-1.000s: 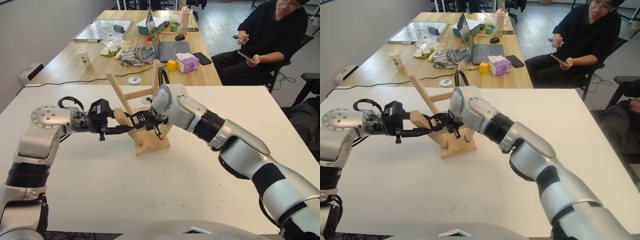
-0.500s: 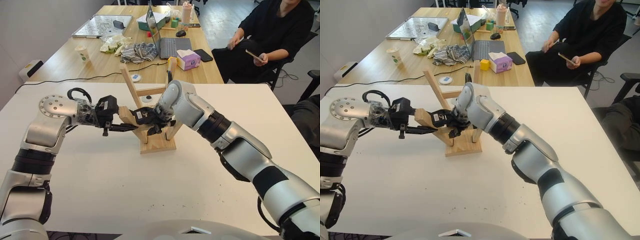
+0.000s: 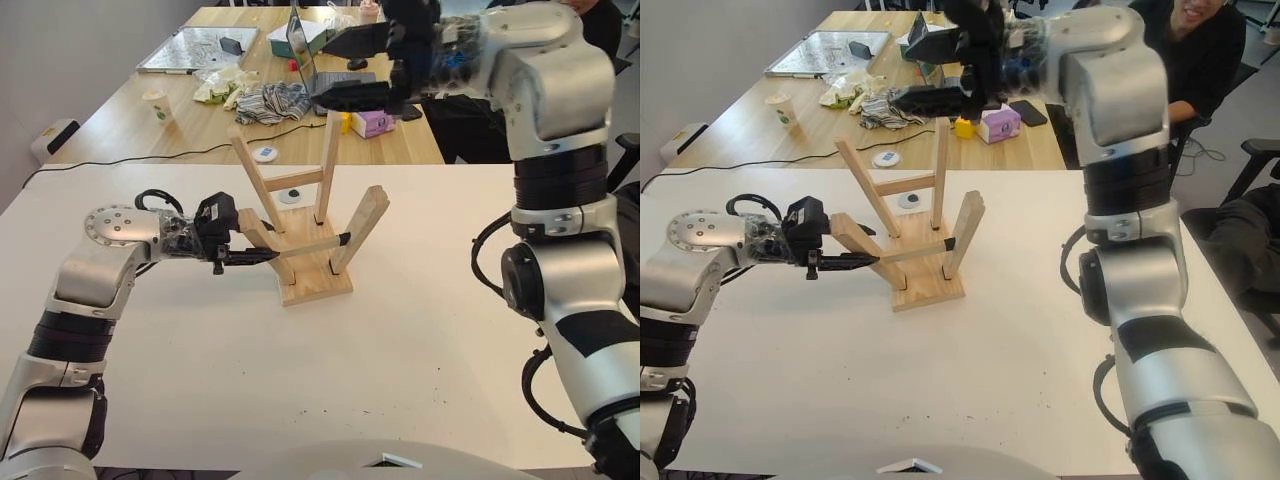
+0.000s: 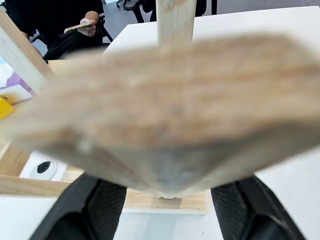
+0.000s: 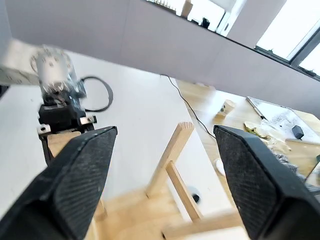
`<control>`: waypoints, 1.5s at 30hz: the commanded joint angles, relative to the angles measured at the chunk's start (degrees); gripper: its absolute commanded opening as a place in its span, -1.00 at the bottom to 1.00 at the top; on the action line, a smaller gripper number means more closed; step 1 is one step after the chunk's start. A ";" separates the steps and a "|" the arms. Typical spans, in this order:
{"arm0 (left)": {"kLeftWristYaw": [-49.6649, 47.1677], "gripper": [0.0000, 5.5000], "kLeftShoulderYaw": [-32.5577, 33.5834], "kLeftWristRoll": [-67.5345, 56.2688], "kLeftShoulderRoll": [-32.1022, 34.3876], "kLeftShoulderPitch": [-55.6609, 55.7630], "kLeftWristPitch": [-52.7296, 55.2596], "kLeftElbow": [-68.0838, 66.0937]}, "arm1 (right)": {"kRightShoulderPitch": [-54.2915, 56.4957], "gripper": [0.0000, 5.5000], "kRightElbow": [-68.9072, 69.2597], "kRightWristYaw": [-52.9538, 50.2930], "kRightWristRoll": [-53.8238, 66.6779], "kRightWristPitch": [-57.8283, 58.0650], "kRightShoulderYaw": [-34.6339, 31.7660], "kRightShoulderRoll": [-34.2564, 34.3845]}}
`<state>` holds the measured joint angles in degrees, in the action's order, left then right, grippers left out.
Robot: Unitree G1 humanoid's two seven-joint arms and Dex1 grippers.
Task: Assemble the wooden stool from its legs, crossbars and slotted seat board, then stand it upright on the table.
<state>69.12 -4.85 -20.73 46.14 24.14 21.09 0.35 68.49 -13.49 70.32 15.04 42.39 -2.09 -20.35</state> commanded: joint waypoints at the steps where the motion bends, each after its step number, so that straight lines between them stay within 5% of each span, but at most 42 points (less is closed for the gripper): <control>1: -0.70 0.15 4.85 -3.94 -0.42 0.77 1.56 0.42 | -19.44 0.31 18.21 3.35 18.37 16.05 -6.74 -1.38; 5: -0.87 0.35 8.94 -6.69 0.71 -0.18 2.48 0.47 | -37.61 0.31 29.97 1.37 22.22 20.98 -0.88 -6.04; 8: -1.83 0.61 14.32 -9.33 2.14 -2.30 4.45 0.88 | -45.54 0.31 31.60 -10.48 16.56 17.26 7.44 -0.27; 11: -1.72 0.61 22.64 -20.78 2.16 -2.51 13.47 2.52 | -48.97 0.31 27.10 -19.67 10.41 9.65 15.95 6.73; 18: -4.59 0.61 37.60 -39.62 3.60 -1.00 30.66 -7.26 | -43.05 0.31 4.92 -31.11 -1.41 -9.19 24.24 19.77; 24: -9.30 0.61 38.83 -39.91 0.76 -2.17 29.61 -5.80 | -40.33 0.31 -7.57 -38.71 -12.00 -21.74 29.77 24.80; 28: -10.57 0.61 38.44 -39.65 -0.12 -1.78 29.01 -5.28 | -38.36 0.31 -13.64 -44.76 -15.38 -25.53 28.62 27.93; 31: -11.45 0.61 38.48 -39.47 -0.96 -2.40 28.26 -4.57 | -37.55 0.12 -16.79 -48.57 -15.49 -28.14 25.86 30.48; 38: -13.00 0.61 39.12 -38.74 -1.55 -3.52 26.18 -4.05 | -38.93 -0.21 -13.75 -45.08 -15.39 -27.19 26.53 28.70; 45: -16.58 0.61 36.16 -29.56 -1.44 -7.16 20.95 -13.59 | -45.34 -0.24 1.86 -13.02 -3.65 -29.45 22.98 8.53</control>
<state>55.50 33.14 -55.80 44.19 18.14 43.38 -5.22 24.16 -16.29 45.33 6.07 15.37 23.29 -4.60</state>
